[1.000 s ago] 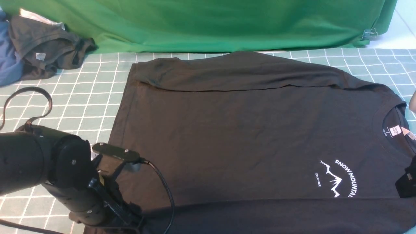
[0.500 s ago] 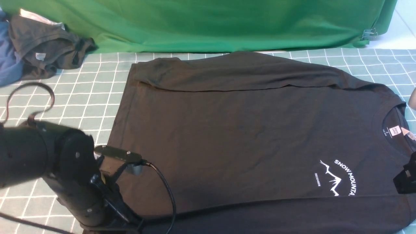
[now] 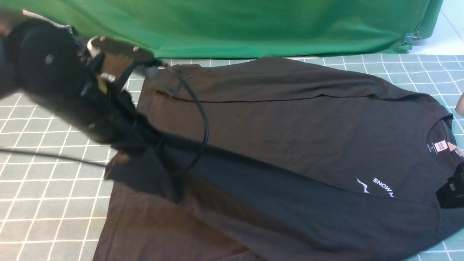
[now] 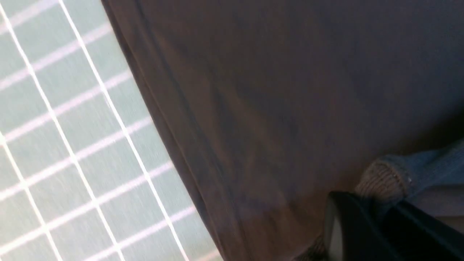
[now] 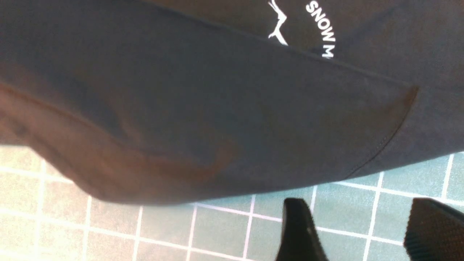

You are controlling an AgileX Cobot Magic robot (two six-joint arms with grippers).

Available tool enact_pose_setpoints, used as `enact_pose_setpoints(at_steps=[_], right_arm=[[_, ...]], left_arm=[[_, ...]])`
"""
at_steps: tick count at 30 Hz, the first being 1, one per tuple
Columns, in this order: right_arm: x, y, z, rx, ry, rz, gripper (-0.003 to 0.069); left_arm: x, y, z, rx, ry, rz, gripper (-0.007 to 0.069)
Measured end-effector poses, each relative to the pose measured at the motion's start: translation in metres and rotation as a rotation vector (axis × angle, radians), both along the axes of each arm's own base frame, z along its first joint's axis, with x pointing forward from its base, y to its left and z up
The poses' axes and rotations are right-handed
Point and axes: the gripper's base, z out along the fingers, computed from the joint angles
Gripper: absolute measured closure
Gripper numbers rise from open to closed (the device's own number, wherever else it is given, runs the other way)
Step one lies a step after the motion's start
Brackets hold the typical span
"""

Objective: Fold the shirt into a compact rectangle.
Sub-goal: 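Fold the left side of the black T-shirt inward over its body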

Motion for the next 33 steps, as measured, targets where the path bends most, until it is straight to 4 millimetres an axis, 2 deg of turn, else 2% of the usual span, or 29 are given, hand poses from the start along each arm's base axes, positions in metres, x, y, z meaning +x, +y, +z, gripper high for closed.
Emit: enact_pose_setpoints(at_steps=[2, 5, 8, 9, 13, 16, 25, 30, 33], right_arm=[[0.0, 0.0, 0.0, 0.0, -0.001, 0.0, 0.0278], [0.0, 0.0, 0.0, 0.0, -0.001, 0.0, 0.0278], [0.0, 0.0, 0.0, 0.0, -0.001, 0.0, 0.0278], [0.0, 0.0, 0.0, 0.0, -0.001, 0.0, 0.0278], [0.0, 0.0, 0.0, 0.0, -0.001, 0.0, 0.0278], [0.0, 0.0, 0.0, 0.002, -0.001, -0.001, 0.0278], [0.0, 0.002, 0.001, 0.028, 0.003, -0.005, 0.0278], [0.0, 0.003, 0.001, 0.032, 0.003, -0.005, 0.0278], [0.0, 0.003, 0.001, 0.032, 0.003, -0.005, 0.0278]], left_arm=[[0.01, -0.001, -0.004, 0.029, 0.001, 0.007, 0.06], [0.036, 0.0, -0.018, 0.125, 0.007, 0.05, 0.06], [0.051, 0.002, -0.027, 0.15, 0.024, 0.075, 0.06], [0.062, 0.006, -0.033, 0.157, 0.041, 0.099, 0.06], [0.08, 0.019, -0.044, 0.151, 0.076, 0.161, 0.06], [0.086, 0.025, -0.052, 0.148, 0.087, 0.182, 0.06], [0.094, 0.022, -0.064, 0.131, 0.079, 0.179, 0.0589], [0.099, 0.021, -0.071, 0.141, 0.063, 0.152, 0.051], [0.105, 0.023, -0.067, 0.152, 0.015, 0.166, 0.0377]])
